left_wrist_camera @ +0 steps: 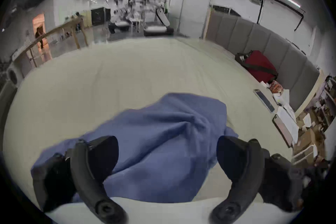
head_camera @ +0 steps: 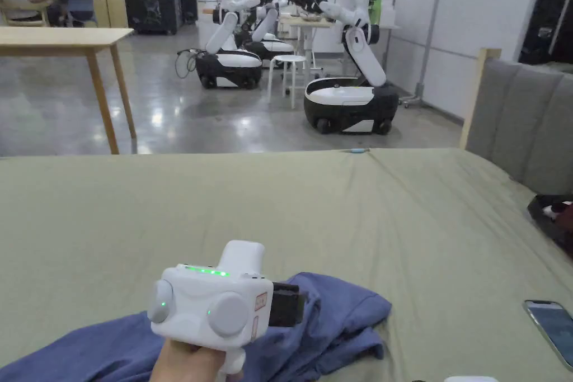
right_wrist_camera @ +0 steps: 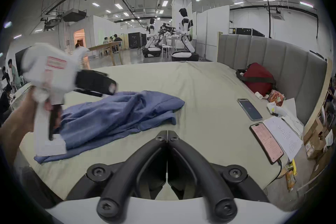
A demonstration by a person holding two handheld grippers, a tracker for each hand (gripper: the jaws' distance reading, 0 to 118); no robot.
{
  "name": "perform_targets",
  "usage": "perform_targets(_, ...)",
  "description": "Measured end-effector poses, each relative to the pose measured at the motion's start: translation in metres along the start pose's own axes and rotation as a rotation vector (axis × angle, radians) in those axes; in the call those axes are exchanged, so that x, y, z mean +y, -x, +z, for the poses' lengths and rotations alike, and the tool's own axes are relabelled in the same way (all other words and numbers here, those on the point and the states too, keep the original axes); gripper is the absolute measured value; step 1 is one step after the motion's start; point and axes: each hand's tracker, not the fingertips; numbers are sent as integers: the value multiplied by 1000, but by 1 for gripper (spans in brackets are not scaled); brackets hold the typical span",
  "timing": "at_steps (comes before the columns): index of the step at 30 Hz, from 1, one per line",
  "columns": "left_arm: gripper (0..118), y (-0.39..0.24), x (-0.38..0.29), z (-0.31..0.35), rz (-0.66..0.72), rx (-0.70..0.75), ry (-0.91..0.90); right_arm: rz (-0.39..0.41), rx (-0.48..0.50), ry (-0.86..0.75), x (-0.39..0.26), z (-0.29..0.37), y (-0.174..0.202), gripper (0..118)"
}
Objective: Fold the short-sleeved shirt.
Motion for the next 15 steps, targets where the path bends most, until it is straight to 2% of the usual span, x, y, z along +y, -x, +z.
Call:
perform_targets(2,83,18,-14,56,44,37,-127,0,17,-13,1,3,5,1)
perform_targets(4,70,33,-36,113,97,92,-214,5,33,-36,2,9,12,1)
perform_targets(5,21,41,-52,139,128,123,-259,12,40,-45,2,11,16,1)
perform_targets(6,0,50,-70,162,143,171,-276,24,46,-55,2,14,20,1)
perform_targets(7,0,57,-89,181,209,212,-287,34,51,-64,1,15,24,1)
perform_targets(11,0,91,-133,250,281,372,-348,43,73,-95,1,22,40,1)
perform_targets(15,0,110,-153,271,289,469,-335,44,95,-94,5,20,58,1)
